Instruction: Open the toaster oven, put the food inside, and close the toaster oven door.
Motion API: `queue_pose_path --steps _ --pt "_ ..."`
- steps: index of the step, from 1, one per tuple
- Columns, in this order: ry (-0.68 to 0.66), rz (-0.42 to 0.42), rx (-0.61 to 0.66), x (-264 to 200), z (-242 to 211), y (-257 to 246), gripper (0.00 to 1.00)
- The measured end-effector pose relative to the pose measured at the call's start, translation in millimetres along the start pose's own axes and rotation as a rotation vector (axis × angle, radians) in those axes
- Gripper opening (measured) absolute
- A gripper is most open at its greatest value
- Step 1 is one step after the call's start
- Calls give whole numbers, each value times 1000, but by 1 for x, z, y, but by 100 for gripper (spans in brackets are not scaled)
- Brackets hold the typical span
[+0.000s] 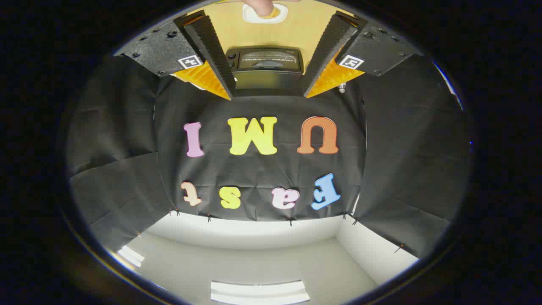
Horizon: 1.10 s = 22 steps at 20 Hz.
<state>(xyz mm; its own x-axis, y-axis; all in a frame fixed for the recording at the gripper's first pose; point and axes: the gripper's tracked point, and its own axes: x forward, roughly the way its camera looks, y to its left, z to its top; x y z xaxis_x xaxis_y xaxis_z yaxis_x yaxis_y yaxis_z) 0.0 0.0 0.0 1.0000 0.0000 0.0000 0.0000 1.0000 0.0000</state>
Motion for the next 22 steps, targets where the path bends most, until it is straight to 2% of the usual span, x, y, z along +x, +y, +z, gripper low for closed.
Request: queue_pose_path --steps 22 --pt "8 -46 8 12 -11 -9 100"
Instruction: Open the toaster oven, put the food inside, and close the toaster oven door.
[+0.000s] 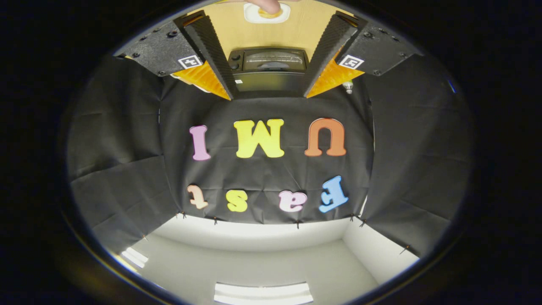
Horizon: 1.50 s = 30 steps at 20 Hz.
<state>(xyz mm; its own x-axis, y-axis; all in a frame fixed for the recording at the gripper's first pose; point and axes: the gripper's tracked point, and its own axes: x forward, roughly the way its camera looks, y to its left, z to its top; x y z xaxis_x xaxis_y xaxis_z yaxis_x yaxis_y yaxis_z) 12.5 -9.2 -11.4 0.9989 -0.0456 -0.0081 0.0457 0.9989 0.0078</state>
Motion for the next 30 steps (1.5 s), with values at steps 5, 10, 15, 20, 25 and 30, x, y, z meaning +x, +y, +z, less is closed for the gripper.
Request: queue_pose_path --steps 5,10,15,20,25,30 --pt "-34 -23 -49 11 -10 -9 100" --pt "-12 -4 -71 33 -39 -19 100" --pt "1 27 -45 87 -61 -22 100" --pt "58 69 3 174 -95 -16 100" --pt "210 71 4 258 -168 -5 100" --pt "289 44 -26 302 -224 -7 100"
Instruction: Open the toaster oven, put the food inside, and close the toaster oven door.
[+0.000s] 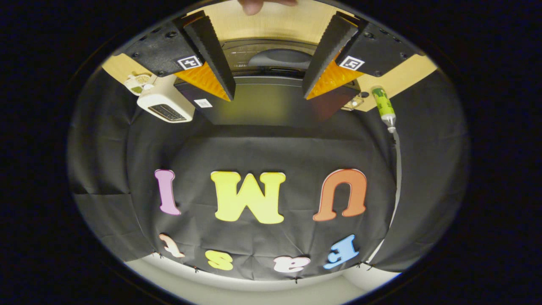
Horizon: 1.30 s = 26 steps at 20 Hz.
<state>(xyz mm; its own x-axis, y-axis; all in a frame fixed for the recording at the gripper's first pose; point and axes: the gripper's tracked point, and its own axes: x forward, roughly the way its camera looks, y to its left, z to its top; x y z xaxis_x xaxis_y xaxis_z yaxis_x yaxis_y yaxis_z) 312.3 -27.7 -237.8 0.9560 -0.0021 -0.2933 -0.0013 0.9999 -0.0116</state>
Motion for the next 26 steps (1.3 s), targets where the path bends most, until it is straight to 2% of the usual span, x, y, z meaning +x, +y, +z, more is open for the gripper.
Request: queue_pose_path --steps 4,8,14,18,26 --pt "32 2 22 16 -20 0 100" --pt "43 -28 -33 19 -35 2 100" --pt "57 25 178 13 -51 2 100" --pt "73 11 85 -3 -55 5 100" --pt "138 -10 15 -43 -84 4 100"
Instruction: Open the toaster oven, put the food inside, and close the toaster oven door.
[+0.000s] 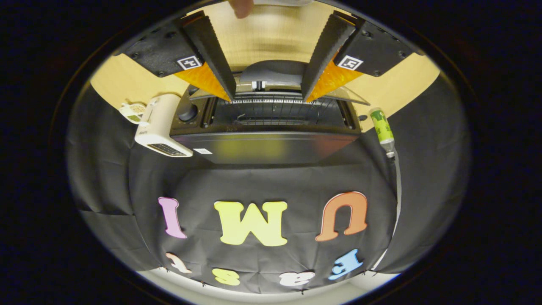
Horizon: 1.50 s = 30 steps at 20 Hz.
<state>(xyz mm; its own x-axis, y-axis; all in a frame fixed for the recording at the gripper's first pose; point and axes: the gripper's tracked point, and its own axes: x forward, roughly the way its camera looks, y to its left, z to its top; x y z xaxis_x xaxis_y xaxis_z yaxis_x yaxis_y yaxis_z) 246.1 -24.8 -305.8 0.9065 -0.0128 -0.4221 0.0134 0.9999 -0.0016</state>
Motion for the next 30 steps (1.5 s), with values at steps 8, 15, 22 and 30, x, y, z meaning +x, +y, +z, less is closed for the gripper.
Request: queue_pose_path --steps 8,15,22,30 --pt "105 17 -8 -30 -51 0 100" --pt "234 46 -16 -38 -85 2 100" --pt "400 90 52 -42 -125 9 100" --pt "200 124 -9 -93 -75 6 100"
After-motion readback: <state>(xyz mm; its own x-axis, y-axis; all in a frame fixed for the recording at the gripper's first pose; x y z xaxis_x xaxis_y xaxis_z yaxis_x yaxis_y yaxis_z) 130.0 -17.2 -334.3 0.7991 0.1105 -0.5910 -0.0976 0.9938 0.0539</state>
